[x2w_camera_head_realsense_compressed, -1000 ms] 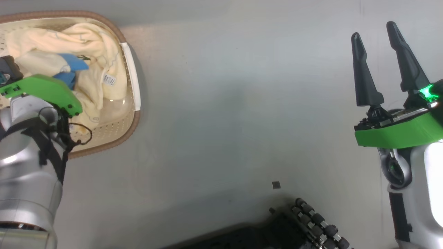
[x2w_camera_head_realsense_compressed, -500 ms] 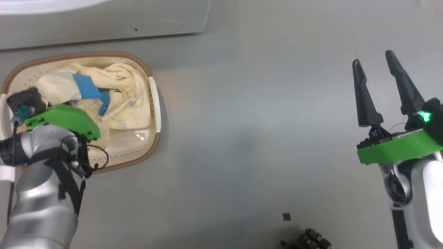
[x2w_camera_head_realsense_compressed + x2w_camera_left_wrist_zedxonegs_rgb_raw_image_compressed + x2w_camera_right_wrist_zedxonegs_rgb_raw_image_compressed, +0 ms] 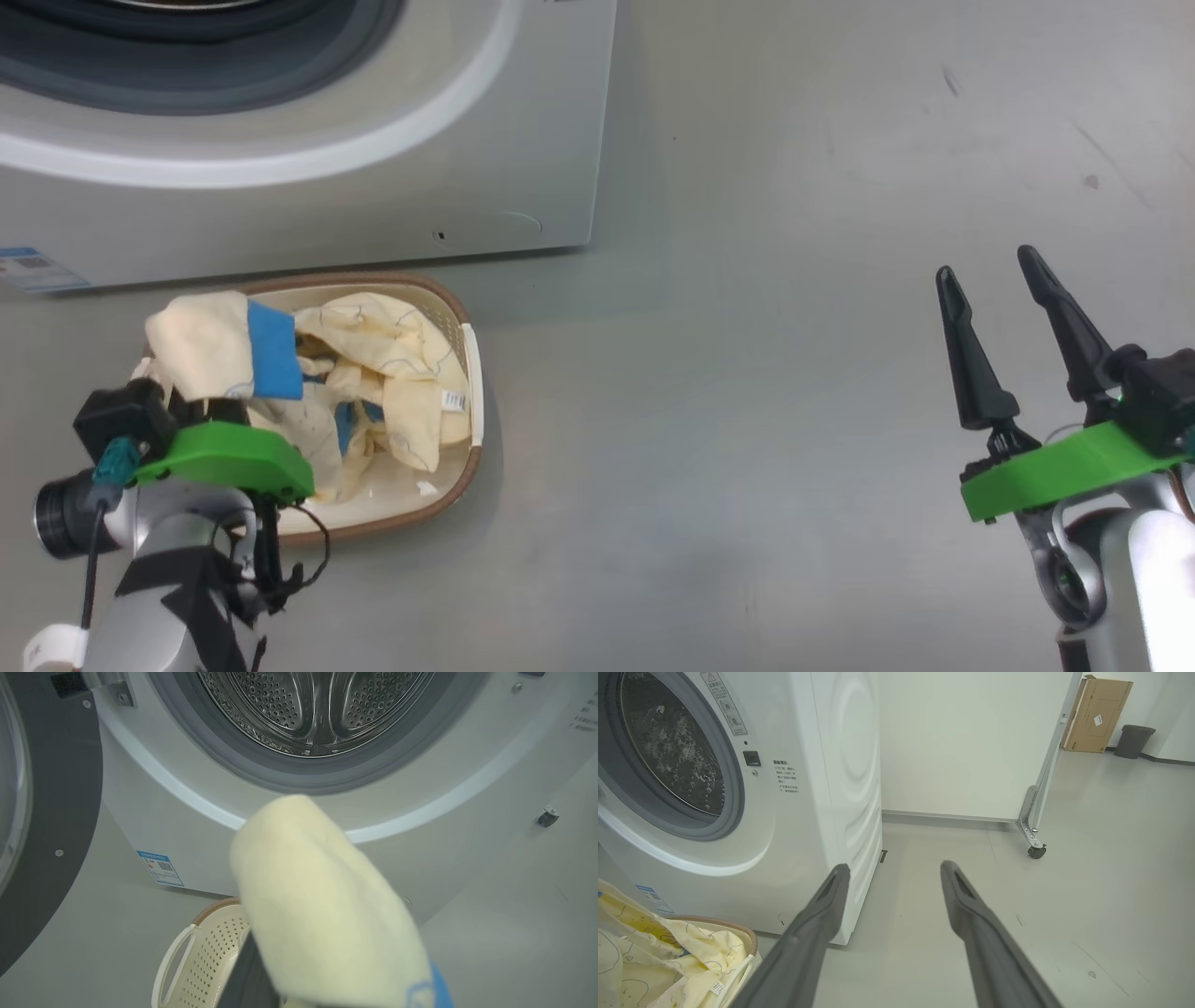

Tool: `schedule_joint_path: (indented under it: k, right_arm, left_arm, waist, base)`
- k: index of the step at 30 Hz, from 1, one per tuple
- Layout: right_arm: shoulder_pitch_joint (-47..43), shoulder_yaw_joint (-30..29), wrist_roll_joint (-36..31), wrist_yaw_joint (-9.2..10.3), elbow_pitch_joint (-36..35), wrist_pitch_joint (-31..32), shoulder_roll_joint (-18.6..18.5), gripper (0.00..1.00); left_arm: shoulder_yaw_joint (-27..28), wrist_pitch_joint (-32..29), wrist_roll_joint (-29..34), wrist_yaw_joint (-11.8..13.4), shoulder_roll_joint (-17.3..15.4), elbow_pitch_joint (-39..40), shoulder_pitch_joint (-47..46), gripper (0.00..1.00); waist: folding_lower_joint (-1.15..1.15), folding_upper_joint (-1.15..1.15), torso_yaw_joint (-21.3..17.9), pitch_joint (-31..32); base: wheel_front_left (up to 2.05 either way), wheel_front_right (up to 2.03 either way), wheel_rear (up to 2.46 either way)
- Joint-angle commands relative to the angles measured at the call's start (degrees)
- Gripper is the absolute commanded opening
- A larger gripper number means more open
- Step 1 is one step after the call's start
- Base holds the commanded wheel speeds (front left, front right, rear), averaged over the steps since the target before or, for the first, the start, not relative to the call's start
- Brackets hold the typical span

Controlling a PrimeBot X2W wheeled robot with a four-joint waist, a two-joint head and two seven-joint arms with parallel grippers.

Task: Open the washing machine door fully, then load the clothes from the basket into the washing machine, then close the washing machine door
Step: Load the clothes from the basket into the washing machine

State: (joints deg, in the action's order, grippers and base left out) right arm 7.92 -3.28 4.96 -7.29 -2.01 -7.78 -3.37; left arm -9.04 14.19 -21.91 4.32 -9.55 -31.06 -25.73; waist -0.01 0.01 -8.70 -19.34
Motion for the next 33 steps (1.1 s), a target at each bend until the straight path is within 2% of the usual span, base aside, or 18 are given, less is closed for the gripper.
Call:
schedule_joint_path:
  k: [1,9,19,24,33]
  right_arm:
    - [-0.13,0.97,-0.43,-0.2,-1.84,0.27,-0.26,1.0]
    - [-3.04,1.49,-1.37,-0.2,-2.59,1.76,0.08,1.0]
    - [-6.5,1.37,-2.18,-0.2,-4.22,3.25,0.36,1.0]
    - [-8.11,1.32,-2.45,-0.2,-5.04,4.1,0.43,1.0]
    - [-9.07,1.64,-1.93,-0.2,-6.11,4.8,0.47,1.0]
  left_arm:
    - [2.44,0.8,0.62,0.6,-1.54,2.83,0.4,0.0]
    - [1.95,0.45,2.24,1.71,-1.81,12.84,7.83,0.0]
    - [-0.14,-4.4,2.65,3.83,-1.85,23.33,16.62,0.0]
    - [-0.63,-6.27,2.02,4.09,-2.03,26.07,19.59,0.0]
    - [-1.23,-7.84,1.68,4.14,-2.65,27.82,20.95,0.0]
  waist:
    - [0.01,-0.01,0.81,2.56]
    - [0.01,-0.01,1.72,8.87]
    - [0.01,-0.01,2.11,15.76]
    - [0.01,-0.01,2.45,18.06]
    - [0.01,-0.01,2.74,18.52]
  base:
    - [0.0,0.0,0.0]
    - [0.0,0.0,0.0]
    - [0.0,0.0,0.0]
    - [0.0,0.0,0.0]
    - [0.0,0.0,0.0]
